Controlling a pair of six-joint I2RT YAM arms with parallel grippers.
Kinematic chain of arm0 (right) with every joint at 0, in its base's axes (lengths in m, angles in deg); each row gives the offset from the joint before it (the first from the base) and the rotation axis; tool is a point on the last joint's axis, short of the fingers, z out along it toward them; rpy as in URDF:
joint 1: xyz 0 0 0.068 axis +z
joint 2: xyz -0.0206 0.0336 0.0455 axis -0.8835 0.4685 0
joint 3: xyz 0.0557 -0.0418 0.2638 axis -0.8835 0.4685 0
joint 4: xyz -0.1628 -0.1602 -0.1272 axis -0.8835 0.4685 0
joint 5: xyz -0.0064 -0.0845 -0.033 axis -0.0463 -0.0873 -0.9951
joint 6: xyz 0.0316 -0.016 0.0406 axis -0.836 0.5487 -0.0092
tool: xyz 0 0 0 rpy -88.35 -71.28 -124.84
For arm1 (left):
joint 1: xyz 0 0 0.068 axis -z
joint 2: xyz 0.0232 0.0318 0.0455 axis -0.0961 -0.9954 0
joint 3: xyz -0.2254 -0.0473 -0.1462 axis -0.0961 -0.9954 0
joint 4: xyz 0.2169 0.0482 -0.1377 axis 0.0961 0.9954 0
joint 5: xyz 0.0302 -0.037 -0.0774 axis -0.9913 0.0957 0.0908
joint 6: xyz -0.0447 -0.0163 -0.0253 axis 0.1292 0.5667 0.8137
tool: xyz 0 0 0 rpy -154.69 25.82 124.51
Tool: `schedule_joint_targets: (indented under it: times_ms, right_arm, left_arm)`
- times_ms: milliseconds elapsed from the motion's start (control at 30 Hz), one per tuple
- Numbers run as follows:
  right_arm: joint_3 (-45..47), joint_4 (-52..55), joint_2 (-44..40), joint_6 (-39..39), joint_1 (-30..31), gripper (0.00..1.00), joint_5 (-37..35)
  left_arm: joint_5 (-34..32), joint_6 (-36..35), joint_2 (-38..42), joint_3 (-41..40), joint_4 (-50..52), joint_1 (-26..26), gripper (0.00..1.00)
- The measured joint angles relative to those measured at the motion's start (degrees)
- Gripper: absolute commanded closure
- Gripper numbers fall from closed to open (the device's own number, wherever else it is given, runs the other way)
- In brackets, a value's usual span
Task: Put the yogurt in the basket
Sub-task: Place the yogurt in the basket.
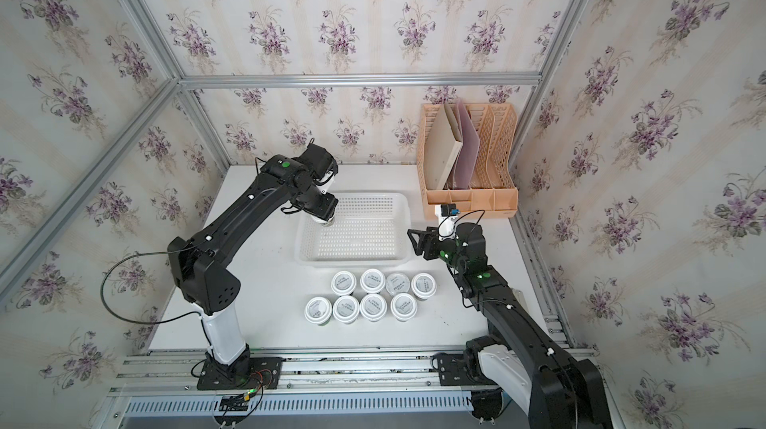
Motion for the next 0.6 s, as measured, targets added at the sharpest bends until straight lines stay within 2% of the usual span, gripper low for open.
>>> schedule_joint_targets:
  times_ms: [300, 600]
  right_arm:
    - [0.0, 0.0, 0.6, 0.0, 0.5, 0.23, 0.0]
    - [-0.1, 0.0, 1.4, 0.0, 1.0, 0.23, -0.3]
  left_arm:
    - [0.9, -1.8, -5.7, 1.9, -3.1, -2.2, 0.32]
    - [0.9, -2.8, -8.7, -1.9, -8.0, -3.1, 0.31]
